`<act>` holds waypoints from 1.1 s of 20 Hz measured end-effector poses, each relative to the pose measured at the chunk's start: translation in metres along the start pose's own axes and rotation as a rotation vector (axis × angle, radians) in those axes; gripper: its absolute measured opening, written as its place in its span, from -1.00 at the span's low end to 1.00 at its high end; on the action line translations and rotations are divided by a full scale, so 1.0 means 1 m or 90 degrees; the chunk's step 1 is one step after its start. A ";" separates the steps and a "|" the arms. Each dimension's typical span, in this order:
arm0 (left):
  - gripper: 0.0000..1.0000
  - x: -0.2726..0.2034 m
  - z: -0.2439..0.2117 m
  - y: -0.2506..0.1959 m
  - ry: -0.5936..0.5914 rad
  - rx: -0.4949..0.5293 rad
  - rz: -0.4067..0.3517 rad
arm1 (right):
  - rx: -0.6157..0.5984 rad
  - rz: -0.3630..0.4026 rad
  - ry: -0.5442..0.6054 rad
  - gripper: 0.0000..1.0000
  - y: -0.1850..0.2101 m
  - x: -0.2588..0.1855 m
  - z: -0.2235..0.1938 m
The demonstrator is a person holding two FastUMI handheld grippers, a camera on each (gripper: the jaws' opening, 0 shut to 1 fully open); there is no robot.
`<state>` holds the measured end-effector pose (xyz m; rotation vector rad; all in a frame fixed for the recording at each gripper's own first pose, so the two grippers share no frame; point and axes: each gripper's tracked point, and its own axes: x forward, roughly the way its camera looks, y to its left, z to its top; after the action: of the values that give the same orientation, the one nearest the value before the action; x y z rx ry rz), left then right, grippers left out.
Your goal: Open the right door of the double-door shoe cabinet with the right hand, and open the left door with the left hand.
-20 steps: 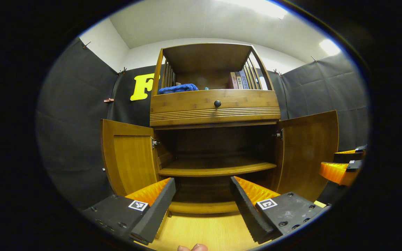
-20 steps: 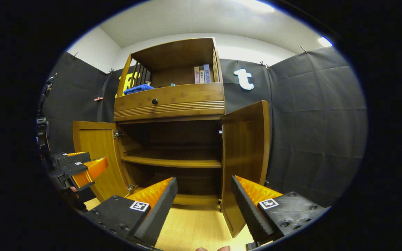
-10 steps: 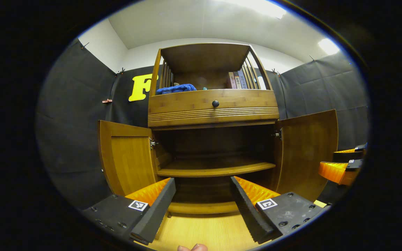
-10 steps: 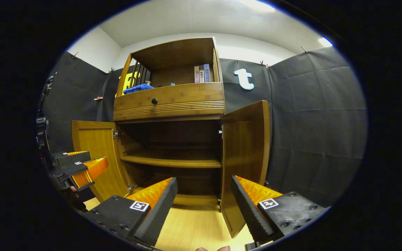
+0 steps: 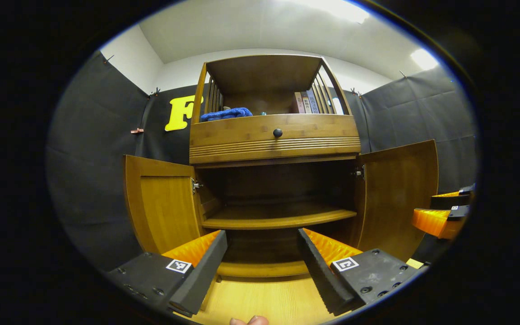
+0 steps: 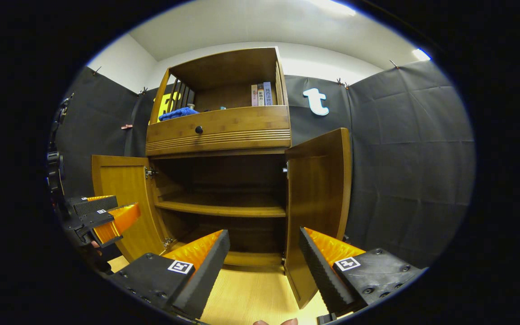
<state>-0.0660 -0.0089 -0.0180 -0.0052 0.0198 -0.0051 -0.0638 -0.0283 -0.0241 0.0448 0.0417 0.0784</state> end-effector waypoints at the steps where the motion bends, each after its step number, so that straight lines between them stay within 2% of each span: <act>1: 1.00 0.001 0.000 0.000 -0.001 0.001 0.000 | 0.001 -0.001 0.000 0.95 0.000 0.000 -0.001; 9: 1.00 0.002 0.000 -0.001 -0.003 0.003 -0.003 | 0.000 0.000 0.000 1.00 0.000 0.003 0.000; 10: 0.94 0.003 0.000 -0.001 -0.003 0.003 -0.003 | 0.000 0.000 0.001 1.00 0.001 0.003 0.000; 15: 0.94 0.002 0.000 0.001 -0.001 0.004 -0.002 | -0.002 0.001 0.001 0.95 0.003 0.002 0.000; 16: 0.89 0.002 -0.001 0.002 -0.002 0.004 -0.002 | -0.002 0.000 0.001 0.95 0.002 0.002 -0.001; 17: 0.89 0.001 -0.002 0.002 -0.002 0.004 -0.002 | -0.002 -0.001 0.001 0.95 0.002 0.002 0.000; 18: 1.00 0.001 -0.002 0.002 -0.003 0.004 -0.002 | -0.001 -0.001 0.001 0.96 0.002 0.002 0.000; 22: 0.96 0.000 0.001 0.003 -0.004 0.005 -0.002 | -0.003 -0.001 -0.001 0.96 0.004 0.000 0.001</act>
<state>-0.0664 -0.0062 -0.0173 0.0021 0.0135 -0.0083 -0.0638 -0.0246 -0.0230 0.0404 0.0405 0.0769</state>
